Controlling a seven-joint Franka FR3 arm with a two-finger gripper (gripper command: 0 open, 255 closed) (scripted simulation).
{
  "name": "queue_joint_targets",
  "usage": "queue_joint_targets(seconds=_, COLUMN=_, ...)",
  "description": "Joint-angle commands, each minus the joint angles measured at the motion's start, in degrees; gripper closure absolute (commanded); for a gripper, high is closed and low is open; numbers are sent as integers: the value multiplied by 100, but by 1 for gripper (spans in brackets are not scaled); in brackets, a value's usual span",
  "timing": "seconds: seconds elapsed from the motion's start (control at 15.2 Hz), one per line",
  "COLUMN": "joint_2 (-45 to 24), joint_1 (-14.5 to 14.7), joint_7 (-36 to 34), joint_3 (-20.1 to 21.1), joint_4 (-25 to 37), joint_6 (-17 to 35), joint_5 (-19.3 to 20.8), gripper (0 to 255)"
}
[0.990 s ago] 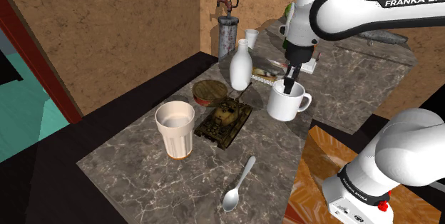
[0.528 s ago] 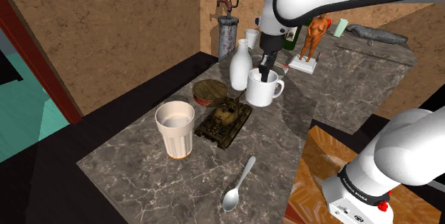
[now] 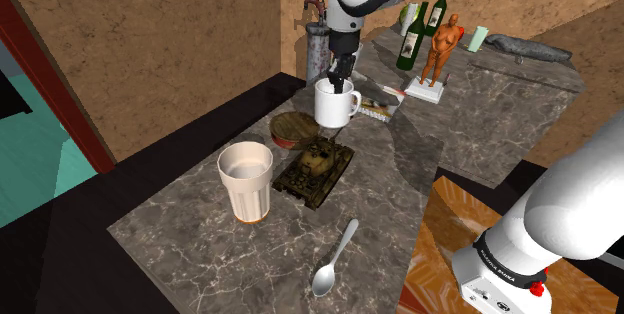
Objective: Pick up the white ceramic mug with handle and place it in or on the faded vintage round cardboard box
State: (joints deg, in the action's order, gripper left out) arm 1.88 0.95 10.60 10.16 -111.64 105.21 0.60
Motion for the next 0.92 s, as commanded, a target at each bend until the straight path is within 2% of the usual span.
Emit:
queue_joint_targets(seconds=0.0, joint_2=-474, joint_1=2, joint_7=-41, joint_3=9, joint_4=578, joint_6=-110, joint_5=83, gripper=255)
queue_joint_targets(seconds=0.46, joint_2=-2258, joint_1=162, joint_7=-189, joint_3=19, joint_4=3063, joint_6=-842, joint_5=386, gripper=255)
queue_joint_targets(seconds=0.53, joint_2=-2358, joint_1=177, joint_7=-193, joint_3=15, joint_4=3215, joint_6=-895, joint_5=400, gripper=255)
queue_joint_targets(seconds=0.86, joint_2=-2365, joint_1=165, joint_7=-205, joint_3=8, joint_4=2840, joint_6=-513, joint_5=405, gripper=255)
